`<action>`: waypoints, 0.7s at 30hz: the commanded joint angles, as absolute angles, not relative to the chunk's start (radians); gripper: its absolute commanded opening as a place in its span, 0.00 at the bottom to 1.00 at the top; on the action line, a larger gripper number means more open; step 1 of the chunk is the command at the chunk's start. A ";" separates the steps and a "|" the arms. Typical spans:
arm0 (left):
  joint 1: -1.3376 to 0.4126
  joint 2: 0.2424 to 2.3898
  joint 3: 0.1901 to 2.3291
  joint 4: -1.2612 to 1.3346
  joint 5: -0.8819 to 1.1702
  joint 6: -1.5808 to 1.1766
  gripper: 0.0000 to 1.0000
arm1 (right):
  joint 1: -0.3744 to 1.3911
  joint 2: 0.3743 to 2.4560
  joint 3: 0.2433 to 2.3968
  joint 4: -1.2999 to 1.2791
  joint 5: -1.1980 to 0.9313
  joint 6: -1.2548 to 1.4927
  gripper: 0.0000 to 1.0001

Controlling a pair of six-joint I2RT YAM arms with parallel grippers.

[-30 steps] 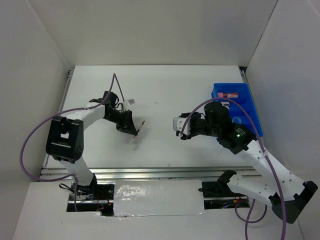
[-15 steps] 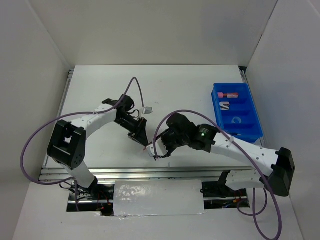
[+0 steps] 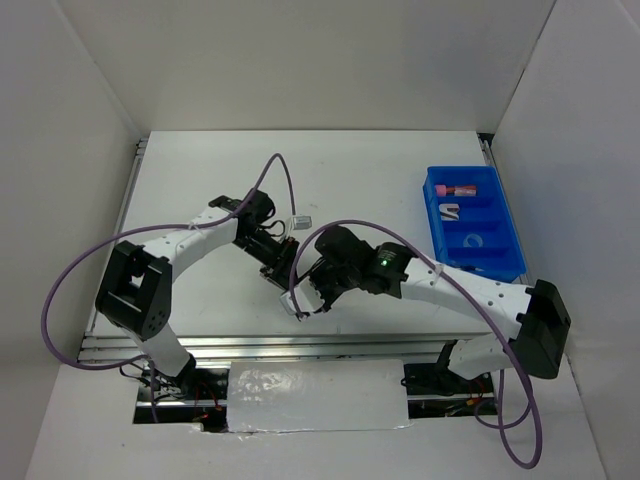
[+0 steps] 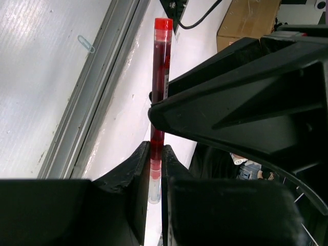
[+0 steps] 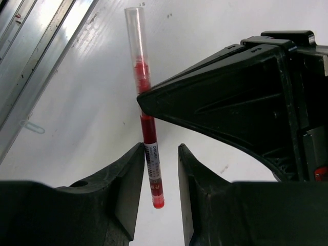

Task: Sort the stationery into containers
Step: Pass the stationery from the left arm to the right

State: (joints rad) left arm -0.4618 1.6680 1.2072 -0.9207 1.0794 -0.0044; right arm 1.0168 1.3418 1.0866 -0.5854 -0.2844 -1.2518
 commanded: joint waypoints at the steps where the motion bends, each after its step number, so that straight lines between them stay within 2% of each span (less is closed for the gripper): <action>1: -0.466 1.652 1.249 -0.933 1.117 0.009 0.00 | 1.046 1.344 1.141 -0.598 -0.268 -1.278 0.39; 8: -0.443 1.669 1.247 -0.901 1.126 -0.061 0.00 | 1.077 1.390 1.187 -0.655 -0.253 -1.261 0.35; 12: -0.413 1.681 1.239 -0.888 1.154 -0.087 0.00 | 1.077 1.419 1.187 -0.661 -0.227 -1.250 0.28; 21: -0.400 1.689 1.229 -0.874 1.154 -0.107 0.00 | 1.104 1.459 1.193 -0.634 -0.114 -1.236 0.24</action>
